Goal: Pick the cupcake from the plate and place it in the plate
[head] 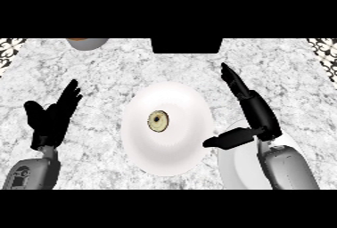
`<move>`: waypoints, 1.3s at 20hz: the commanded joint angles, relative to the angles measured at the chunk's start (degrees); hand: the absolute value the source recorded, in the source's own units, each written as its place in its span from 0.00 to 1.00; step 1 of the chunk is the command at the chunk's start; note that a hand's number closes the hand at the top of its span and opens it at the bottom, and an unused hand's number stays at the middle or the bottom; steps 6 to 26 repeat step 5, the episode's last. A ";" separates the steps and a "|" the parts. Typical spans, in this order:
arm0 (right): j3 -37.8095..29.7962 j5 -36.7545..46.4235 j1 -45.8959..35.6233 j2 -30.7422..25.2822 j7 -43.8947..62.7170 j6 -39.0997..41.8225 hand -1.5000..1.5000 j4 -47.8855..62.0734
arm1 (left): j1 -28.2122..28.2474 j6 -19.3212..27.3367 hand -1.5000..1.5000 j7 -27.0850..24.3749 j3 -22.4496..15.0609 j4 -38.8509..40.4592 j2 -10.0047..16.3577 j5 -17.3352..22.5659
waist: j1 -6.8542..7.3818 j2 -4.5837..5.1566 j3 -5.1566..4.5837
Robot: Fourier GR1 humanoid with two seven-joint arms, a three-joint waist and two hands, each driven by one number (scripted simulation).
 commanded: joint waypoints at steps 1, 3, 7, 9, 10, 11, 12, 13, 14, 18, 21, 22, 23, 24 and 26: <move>-3.50 0.66 0.25 -1.89 -3.82 2.55 0.00 3.94 | -1.57 0.62 0.50 -3.10 0.25 3.75 -1.12 -1.03 | -0.04 0.02 -0.01; -3.00 2.35 0.28 -1.21 -0.12 2.45 0.00 1.54 | 1.58 -1.29 0.50 -3.96 0.63 2.02 -0.94 0.12 | 0.03 -0.02 -0.02; -4.39 1.37 1.02 -2.25 0.76 5.10 0.00 0.27 | 0.25 -1.29 0.50 -2.52 1.04 2.45 -0.39 -0.23 | -0.01 -0.02 -0.01; -4.39 1.37 1.02 -2.25 0.76 5.10 0.00 0.27 | 0.25 -1.29 0.50 -2.52 1.04 2.45 -0.39 -0.23 | -0.01 -0.02 -0.01; -4.39 1.37 1.02 -2.25 0.76 5.10 0.00 0.27 | 0.25 -1.29 0.50 -2.52 1.04 2.45 -0.39 -0.23 | -0.01 -0.02 -0.01; -4.39 1.37 1.02 -2.25 0.76 5.10 0.00 0.27 | 0.25 -1.29 0.50 -2.52 1.04 2.45 -0.39 -0.23 | -0.01 -0.02 -0.01; -4.39 1.37 1.02 -2.25 0.76 5.10 0.00 0.27 | 0.25 -1.29 0.50 -2.52 1.04 2.45 -0.39 -0.23 | -0.01 -0.02 -0.01; -4.39 1.37 1.02 -2.25 0.76 5.10 0.00 0.27 | 0.25 -1.29 0.50 -2.52 1.04 2.45 -0.39 -0.23 | -0.01 -0.02 -0.01; -4.39 1.37 1.02 -2.25 0.76 5.10 0.00 0.27 | 0.25 -1.29 0.50 -2.52 1.04 2.45 -0.39 -0.23 | -0.01 -0.02 -0.01; -4.39 1.37 1.02 -2.25 0.76 5.10 0.00 0.27 | 0.25 -1.29 0.50 -2.52 1.04 2.45 -0.39 -0.23 | -0.01 -0.02 -0.01; -4.39 1.37 1.02 -2.25 0.76 5.10 0.00 0.27 | 0.25 -1.29 0.50 -2.52 1.04 2.45 -0.39 -0.23 | -0.01 -0.02 -0.01; -4.39 1.37 1.02 -2.25 0.76 5.10 0.00 0.27 | 0.25 -1.29 0.50 -2.52 1.04 2.45 -0.39 -0.23 | -0.01 -0.02 -0.01; -4.39 1.37 1.02 -2.25 0.76 5.10 0.00 0.27 | 0.25 -1.29 0.50 -2.52 1.04 2.45 -0.39 -0.23 | -0.01 -0.02 -0.01; -4.39 1.37 1.02 -2.25 0.76 5.10 0.00 0.27 | 0.25 -1.29 0.50 -2.52 1.04 2.45 -0.39 -0.23 | -0.01 -0.02 -0.01; -4.39 1.37 1.02 -2.25 0.76 5.10 0.00 0.27 | 0.25 -1.29 0.50 -2.52 1.04 2.45 -0.39 -0.23 | -0.01 -0.02 -0.01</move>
